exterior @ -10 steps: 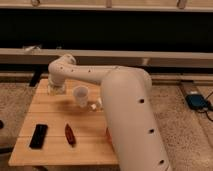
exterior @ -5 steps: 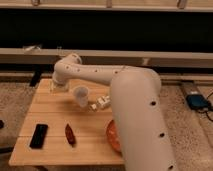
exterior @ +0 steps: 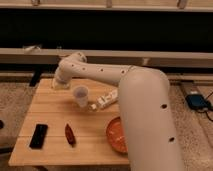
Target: Place the white sponge in the ceramic cup
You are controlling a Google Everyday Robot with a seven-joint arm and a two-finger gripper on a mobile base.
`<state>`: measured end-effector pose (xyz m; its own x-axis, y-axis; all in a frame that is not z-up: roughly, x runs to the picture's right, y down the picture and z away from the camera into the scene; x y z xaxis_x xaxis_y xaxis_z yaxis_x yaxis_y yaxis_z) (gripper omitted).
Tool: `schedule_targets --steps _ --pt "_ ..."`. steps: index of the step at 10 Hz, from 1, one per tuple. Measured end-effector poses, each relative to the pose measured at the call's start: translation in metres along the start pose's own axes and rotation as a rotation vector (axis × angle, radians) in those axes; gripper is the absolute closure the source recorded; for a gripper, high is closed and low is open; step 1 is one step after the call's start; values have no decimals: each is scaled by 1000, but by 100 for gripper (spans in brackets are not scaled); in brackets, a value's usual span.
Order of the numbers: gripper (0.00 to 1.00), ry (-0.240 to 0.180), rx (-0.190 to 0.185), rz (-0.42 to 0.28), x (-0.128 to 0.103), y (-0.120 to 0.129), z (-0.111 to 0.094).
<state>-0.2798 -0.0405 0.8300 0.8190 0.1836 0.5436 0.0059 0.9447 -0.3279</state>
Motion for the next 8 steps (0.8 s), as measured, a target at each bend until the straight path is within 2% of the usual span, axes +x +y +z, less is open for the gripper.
schedule_targets --steps 3,8 --pt "100 -8 20 21 4 -2 -12" --pt "100 -13 41 90 28 3 -30"
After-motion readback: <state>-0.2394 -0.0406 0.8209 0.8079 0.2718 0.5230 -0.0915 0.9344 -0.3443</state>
